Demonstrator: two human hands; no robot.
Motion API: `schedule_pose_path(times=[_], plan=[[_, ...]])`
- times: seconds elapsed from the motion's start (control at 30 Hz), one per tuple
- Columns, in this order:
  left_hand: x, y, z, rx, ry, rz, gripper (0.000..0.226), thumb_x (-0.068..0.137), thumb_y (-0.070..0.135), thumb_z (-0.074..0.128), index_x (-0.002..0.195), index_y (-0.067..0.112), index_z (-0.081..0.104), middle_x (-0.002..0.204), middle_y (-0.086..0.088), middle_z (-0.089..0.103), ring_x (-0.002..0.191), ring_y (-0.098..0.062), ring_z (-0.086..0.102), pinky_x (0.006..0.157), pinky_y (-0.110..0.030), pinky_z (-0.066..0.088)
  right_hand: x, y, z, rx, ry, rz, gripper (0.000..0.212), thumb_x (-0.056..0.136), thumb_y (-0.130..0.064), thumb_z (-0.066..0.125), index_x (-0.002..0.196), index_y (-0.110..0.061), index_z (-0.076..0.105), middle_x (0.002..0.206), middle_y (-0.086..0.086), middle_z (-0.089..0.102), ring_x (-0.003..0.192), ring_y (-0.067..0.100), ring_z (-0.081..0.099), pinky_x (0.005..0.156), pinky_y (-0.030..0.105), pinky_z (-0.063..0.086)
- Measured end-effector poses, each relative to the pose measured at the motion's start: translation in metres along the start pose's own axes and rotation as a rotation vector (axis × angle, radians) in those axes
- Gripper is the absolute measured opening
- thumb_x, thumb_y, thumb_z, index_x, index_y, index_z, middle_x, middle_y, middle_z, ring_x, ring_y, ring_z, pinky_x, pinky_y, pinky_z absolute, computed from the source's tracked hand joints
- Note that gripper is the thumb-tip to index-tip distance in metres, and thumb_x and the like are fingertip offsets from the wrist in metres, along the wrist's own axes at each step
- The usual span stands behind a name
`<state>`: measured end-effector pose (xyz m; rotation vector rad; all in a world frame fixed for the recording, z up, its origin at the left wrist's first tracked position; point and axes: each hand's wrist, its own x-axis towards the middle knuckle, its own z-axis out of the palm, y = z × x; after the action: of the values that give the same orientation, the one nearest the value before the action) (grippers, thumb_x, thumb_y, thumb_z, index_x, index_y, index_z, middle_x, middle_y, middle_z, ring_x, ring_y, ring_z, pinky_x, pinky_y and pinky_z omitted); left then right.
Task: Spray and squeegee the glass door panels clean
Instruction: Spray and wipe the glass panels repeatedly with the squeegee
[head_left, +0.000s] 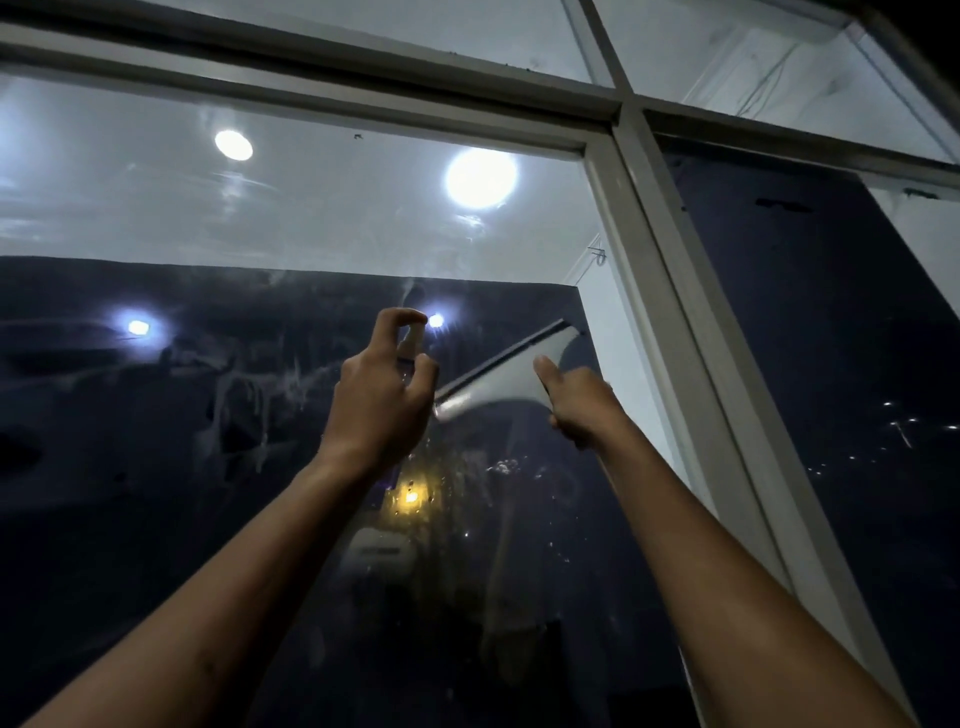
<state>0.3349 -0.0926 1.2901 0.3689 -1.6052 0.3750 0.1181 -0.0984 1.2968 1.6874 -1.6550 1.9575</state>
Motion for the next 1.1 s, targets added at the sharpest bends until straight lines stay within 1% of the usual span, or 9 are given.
schedule_pose_path(times=[0.13,0.17,0.27,0.43,0.53,0.67,0.83,1.0,1.1], plan=[[-0.001,0.002,-0.002,0.068,-0.027,0.007,0.031,0.099,0.017,0.051,0.129,0.021,0.047,0.079,-0.007,0.066,0.064,-0.021,0.062,0.057,-0.028,0.043,-0.026,0.062,0.004,-0.17,-0.062,-0.004,0.064,0.094,-0.074,0.03,0.081,-0.018,0.06,0.09,0.009,0.068,0.083,0.028,0.063,0.082,0.04,0.051],[0.001,0.003,-0.001,0.081,-0.044,0.014,0.031,0.099,0.016,0.05,0.129,0.019,0.045,0.076,-0.008,0.064,0.062,-0.022,0.061,0.054,-0.028,0.041,-0.027,0.068,0.001,-0.183,-0.051,-0.016,0.065,0.094,-0.074,0.029,0.088,-0.018,0.062,0.093,0.008,0.068,0.085,0.027,0.063,0.083,0.04,0.05],[0.007,0.006,0.001,0.146,-0.094,0.051,0.032,0.1,0.016,0.046,0.13,0.015,0.038,0.066,-0.006,0.057,0.057,-0.023,0.056,0.055,-0.033,0.041,-0.032,0.071,-0.01,-0.274,-0.008,-0.086,0.063,0.096,-0.071,0.027,0.097,-0.02,0.064,0.091,0.001,0.066,0.081,0.021,0.06,0.07,0.034,0.045],[0.008,0.004,-0.003,0.238,-0.123,0.081,0.032,0.099,0.019,0.045,0.13,0.015,0.035,0.07,-0.003,0.057,0.064,-0.025,0.058,0.064,-0.043,0.049,-0.041,0.074,-0.011,-0.343,0.071,-0.183,0.05,0.098,-0.066,0.027,0.084,-0.026,0.055,0.084,-0.004,0.062,0.07,0.011,0.054,0.054,0.025,0.033],[0.003,0.0,-0.006,0.237,-0.091,0.08,0.031,0.1,0.019,0.044,0.129,0.016,0.036,0.069,-0.001,0.055,0.063,-0.023,0.056,0.063,-0.039,0.045,-0.045,0.077,-0.008,-0.336,0.078,-0.205,0.05,0.098,-0.065,0.027,0.081,-0.027,0.054,0.082,-0.006,0.061,0.069,0.009,0.053,0.055,0.025,0.033],[0.001,0.0,-0.01,0.206,-0.04,0.104,0.033,0.099,0.013,0.047,0.131,0.013,0.037,0.064,-0.001,0.051,0.056,-0.019,0.052,0.053,-0.031,0.037,-0.046,0.079,-0.011,-0.34,0.08,-0.215,0.053,0.099,-0.062,0.025,0.089,-0.022,0.058,0.086,-0.003,0.063,0.075,0.015,0.057,0.065,0.03,0.039],[0.005,-0.002,-0.015,0.24,-0.048,0.146,0.03,0.099,0.016,0.048,0.127,0.012,0.037,0.071,-0.003,0.056,0.062,-0.023,0.057,0.059,-0.039,0.047,-0.049,0.082,-0.013,-0.38,0.098,-0.233,0.054,0.099,-0.062,0.024,0.093,-0.02,0.058,0.088,-0.002,0.064,0.076,0.016,0.058,0.067,0.031,0.041],[0.0,0.002,-0.018,0.189,-0.054,0.166,0.032,0.101,0.013,0.047,0.131,0.009,0.037,0.069,-0.007,0.056,0.06,-0.021,0.056,0.055,-0.027,0.039,-0.054,0.078,-0.012,-0.423,0.044,-0.249,0.051,0.101,-0.061,0.021,0.099,-0.024,0.056,0.092,-0.003,0.063,0.08,0.021,0.056,0.069,0.033,0.038],[-0.001,0.0,-0.02,0.204,-0.071,0.172,0.033,0.099,0.011,0.048,0.131,0.009,0.036,0.067,-0.002,0.051,0.058,-0.02,0.054,0.054,-0.028,0.038,-0.056,0.074,-0.006,-0.409,0.02,-0.268,0.05,0.101,-0.06,0.022,0.101,-0.025,0.057,0.095,-0.003,0.064,0.08,0.02,0.055,0.068,0.032,0.038]])
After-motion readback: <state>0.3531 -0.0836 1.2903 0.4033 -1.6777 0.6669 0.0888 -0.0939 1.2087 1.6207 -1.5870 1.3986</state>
